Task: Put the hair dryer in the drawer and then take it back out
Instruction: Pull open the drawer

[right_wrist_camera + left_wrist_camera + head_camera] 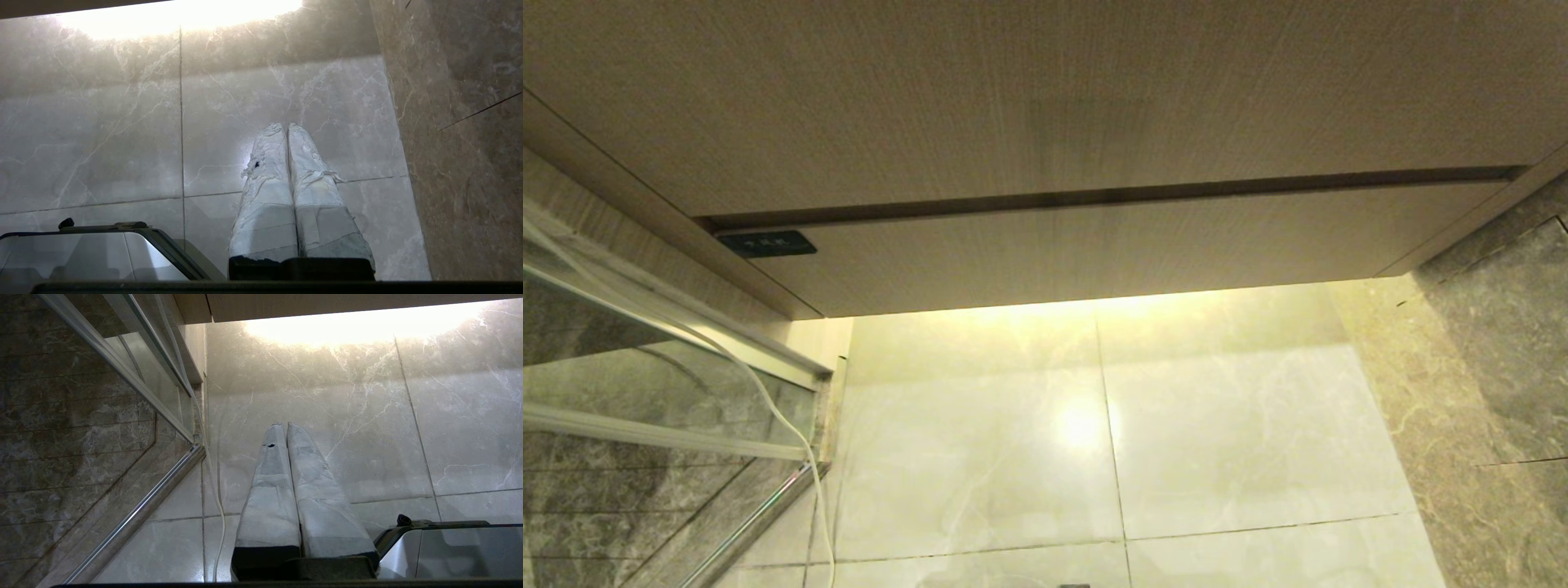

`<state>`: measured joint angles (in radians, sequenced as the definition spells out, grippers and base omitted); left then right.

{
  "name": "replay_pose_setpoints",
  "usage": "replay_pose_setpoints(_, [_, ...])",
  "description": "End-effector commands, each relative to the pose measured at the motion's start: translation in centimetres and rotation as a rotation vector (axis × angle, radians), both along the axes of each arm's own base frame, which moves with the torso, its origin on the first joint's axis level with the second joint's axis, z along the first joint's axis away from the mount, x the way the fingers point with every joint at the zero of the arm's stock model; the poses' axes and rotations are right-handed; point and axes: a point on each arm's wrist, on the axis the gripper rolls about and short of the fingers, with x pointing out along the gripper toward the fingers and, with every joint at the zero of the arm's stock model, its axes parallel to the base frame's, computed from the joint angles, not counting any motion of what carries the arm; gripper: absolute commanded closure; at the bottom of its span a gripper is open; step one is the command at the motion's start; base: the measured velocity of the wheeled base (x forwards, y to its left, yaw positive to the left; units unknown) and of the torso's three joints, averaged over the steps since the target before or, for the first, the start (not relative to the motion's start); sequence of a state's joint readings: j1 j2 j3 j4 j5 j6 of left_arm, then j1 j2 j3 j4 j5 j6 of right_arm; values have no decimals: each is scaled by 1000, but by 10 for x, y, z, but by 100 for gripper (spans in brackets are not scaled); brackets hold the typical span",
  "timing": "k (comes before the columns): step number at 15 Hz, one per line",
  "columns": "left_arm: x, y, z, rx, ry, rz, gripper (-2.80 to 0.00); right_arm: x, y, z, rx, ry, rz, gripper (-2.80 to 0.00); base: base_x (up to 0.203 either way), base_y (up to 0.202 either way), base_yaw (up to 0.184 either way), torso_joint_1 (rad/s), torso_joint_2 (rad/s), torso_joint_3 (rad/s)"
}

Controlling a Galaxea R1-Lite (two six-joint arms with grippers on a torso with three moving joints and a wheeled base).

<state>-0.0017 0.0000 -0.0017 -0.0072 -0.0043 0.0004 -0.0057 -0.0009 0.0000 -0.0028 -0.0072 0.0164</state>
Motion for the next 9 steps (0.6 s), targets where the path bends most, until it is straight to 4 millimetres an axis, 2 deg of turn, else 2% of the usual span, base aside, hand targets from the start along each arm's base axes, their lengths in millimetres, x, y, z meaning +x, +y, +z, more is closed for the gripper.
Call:
replay_pose_setpoints(1, [0,0,0,0,1,0,0,0,0,0,0,1,0,0,0,0,0,0,0,0])
replay_pose_setpoints(9, [0,0,0,0,1,0,0,-1,0,1,-21,3,11,0,0,0,0,0,0,0])
